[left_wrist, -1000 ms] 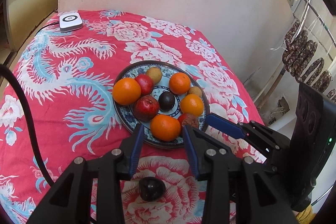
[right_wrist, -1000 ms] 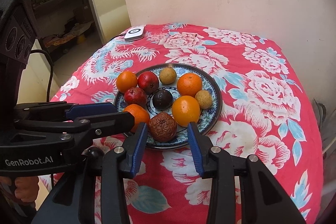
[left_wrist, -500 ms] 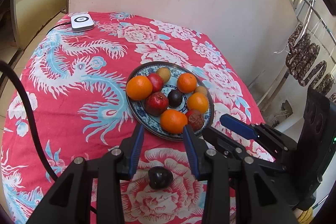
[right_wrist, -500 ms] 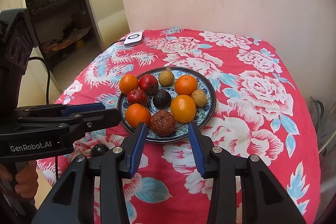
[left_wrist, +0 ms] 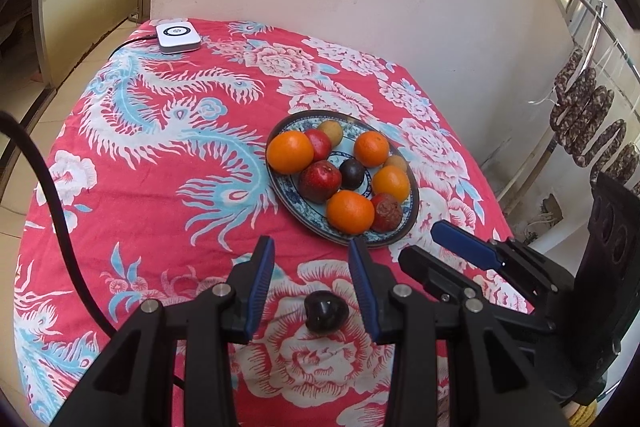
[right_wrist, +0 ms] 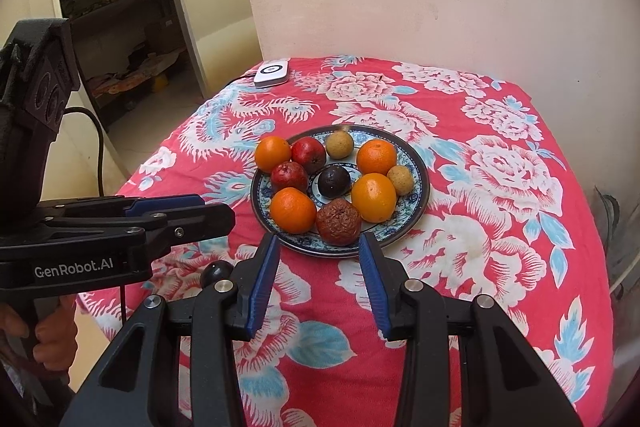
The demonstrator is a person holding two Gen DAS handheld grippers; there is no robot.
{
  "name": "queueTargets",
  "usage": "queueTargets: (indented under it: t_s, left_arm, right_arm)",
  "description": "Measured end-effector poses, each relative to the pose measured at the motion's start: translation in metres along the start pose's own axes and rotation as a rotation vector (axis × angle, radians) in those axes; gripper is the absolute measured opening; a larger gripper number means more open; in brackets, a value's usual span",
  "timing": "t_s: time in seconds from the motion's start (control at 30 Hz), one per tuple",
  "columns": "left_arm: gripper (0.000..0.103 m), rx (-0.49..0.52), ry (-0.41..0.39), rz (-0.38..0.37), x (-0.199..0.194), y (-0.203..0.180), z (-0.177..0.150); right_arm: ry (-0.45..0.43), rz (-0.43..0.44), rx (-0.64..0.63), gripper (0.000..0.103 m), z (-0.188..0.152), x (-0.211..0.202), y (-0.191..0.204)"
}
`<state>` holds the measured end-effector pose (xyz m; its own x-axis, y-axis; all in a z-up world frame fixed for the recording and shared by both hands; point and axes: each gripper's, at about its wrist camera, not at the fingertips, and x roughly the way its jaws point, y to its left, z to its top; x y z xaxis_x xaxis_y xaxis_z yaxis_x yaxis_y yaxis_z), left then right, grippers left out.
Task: Organize fruits
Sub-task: 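Withdraw both tools from the plate toward the black plum, then move the right tool onto the black plum on the cloth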
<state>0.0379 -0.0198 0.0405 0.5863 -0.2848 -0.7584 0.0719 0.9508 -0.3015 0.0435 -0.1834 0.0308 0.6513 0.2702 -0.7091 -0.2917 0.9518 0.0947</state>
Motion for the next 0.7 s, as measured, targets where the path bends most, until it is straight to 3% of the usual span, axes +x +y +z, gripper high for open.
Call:
queueTargets:
  t_s: [0.7]
  left_arm:
    - [0.040,-0.047,0.020,-0.009,-0.014,0.021,-0.025]
  right_arm:
    - [0.018,0.007,-0.022,0.042,-0.013,-0.007,0.017]
